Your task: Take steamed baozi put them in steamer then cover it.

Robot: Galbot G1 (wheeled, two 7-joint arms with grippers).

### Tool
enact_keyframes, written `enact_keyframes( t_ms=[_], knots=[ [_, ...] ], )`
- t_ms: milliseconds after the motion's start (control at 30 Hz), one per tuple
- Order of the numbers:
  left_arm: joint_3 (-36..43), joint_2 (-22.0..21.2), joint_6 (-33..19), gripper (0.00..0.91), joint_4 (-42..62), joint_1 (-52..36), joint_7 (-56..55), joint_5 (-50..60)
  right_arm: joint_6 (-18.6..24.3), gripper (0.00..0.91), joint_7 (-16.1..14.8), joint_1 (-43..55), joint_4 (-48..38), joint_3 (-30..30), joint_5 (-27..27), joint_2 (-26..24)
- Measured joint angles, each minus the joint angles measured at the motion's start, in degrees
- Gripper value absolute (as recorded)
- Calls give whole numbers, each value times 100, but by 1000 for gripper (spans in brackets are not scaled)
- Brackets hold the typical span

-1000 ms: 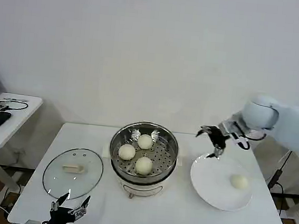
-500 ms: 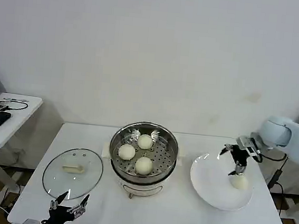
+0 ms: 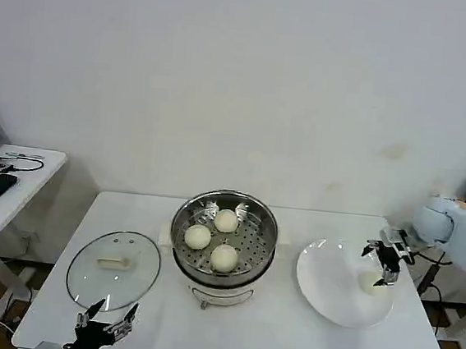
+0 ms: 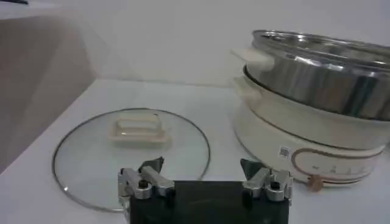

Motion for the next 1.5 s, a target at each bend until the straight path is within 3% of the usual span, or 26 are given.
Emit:
enact_keyframes(
  t_ms=[467, 533, 667, 700, 1167, 1500],
  knots=[
    [-65, 12, 16, 907, -17, 50, -5, -1, 141, 907, -91, -789, -817, 754, -346, 279],
    [-72, 11, 16, 907, -18, 63, -5, -1, 142, 867, -94, -870, -900, 843, -372, 318],
    [-97, 12, 16, 907, -26, 91, -5, -1, 140, 645, -125, -1005, -1024, 996, -392, 370],
    [-100, 12, 16, 907, -27, 92, -6, -1, 135, 635, -128, -1034, -1043, 1028, -392, 375],
    [-88, -5, 17, 907, -48, 102, -7, -1, 55, 635, -151, -1180, -1106, 1224, -299, 322],
    [-41, -5, 21, 907, -59, 62, -7, 0, -173, 645, -105, -556, -572, 738, 266, 142]
  ],
)
